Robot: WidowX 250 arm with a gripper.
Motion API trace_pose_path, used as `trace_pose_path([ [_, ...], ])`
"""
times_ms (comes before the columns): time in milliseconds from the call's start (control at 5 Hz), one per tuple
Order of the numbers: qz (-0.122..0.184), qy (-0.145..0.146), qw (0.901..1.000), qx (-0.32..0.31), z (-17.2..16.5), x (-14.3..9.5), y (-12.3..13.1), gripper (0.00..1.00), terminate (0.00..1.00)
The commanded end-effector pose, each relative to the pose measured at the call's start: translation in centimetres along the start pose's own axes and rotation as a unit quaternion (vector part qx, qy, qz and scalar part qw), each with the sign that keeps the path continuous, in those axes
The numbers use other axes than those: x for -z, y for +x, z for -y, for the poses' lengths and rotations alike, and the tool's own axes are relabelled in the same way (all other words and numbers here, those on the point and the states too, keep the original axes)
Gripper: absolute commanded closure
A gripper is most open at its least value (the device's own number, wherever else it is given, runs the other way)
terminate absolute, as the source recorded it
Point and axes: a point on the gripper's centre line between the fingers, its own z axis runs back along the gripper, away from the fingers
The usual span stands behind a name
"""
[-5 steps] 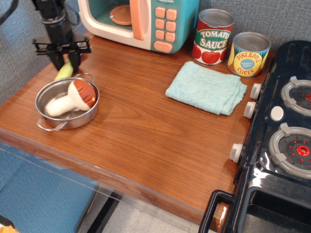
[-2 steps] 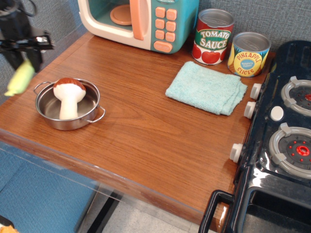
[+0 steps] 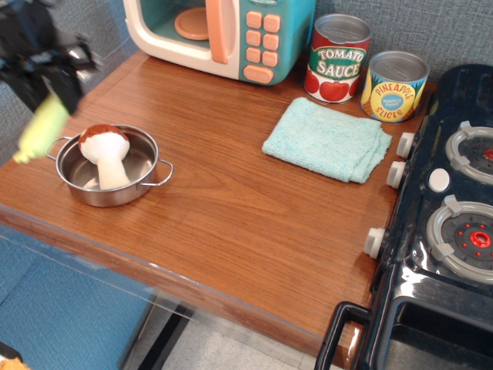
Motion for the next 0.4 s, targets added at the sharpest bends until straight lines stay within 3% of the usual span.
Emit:
trace_pose_path([
  [0, -0.007, 0.003, 0.9973, 0.074, 8.3, 0.9, -3.5, 1.0, 0.0],
  [200, -0.023, -0.006, 0.995, 0.097, 12.3, 3.2, -5.5, 1.0, 0.0],
])
